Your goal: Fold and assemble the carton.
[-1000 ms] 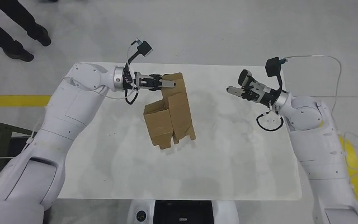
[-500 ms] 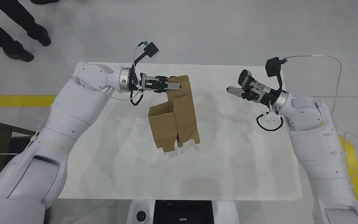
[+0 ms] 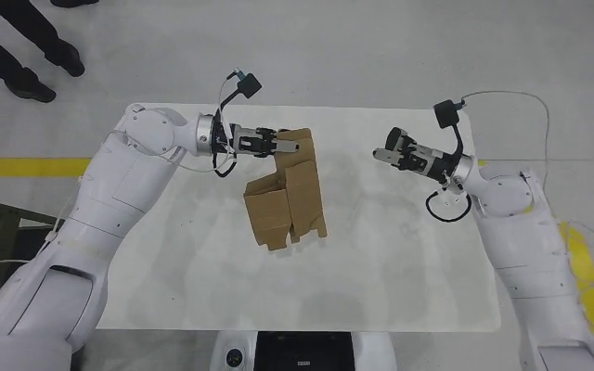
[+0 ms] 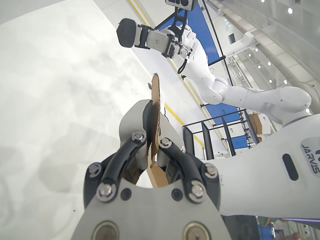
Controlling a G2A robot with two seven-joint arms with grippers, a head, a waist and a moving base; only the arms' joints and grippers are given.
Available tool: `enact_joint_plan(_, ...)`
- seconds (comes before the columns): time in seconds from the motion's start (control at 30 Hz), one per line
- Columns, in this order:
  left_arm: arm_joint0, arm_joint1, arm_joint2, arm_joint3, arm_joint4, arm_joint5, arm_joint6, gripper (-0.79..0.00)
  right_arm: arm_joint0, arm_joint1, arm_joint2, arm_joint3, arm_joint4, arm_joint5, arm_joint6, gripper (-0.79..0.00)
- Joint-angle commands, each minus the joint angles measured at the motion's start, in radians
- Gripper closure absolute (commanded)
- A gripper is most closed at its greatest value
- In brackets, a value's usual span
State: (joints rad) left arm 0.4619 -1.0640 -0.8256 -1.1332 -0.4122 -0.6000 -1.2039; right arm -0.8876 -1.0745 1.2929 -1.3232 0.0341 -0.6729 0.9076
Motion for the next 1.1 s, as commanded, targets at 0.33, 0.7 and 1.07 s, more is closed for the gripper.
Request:
enact_joint_plan(0.33, -0.054, -0.046, 0.089, 0.028, -0.086, -0.004, -0.012, 0.0, 0.072, -0.022, -0.153, 0.013, 0.274, 0.092, 0.236, -0.785)
enact_joint_plan(0.7, -0.096, -0.091, 0.159, 0.114, -0.157, -0.03, 0.013, 0.0, 0.099, -0.038, -0.229, 0.01, 0.337, 0.077, 0.283, -0.357)
enact_joint_plan(1.07, -0.117, -0.111, 0.188, 0.147, -0.18, -0.025, 0.009, 0.0, 0.123, -0.047, -0.264, 0.028, 0.349, 0.065, 0.291, -0.145)
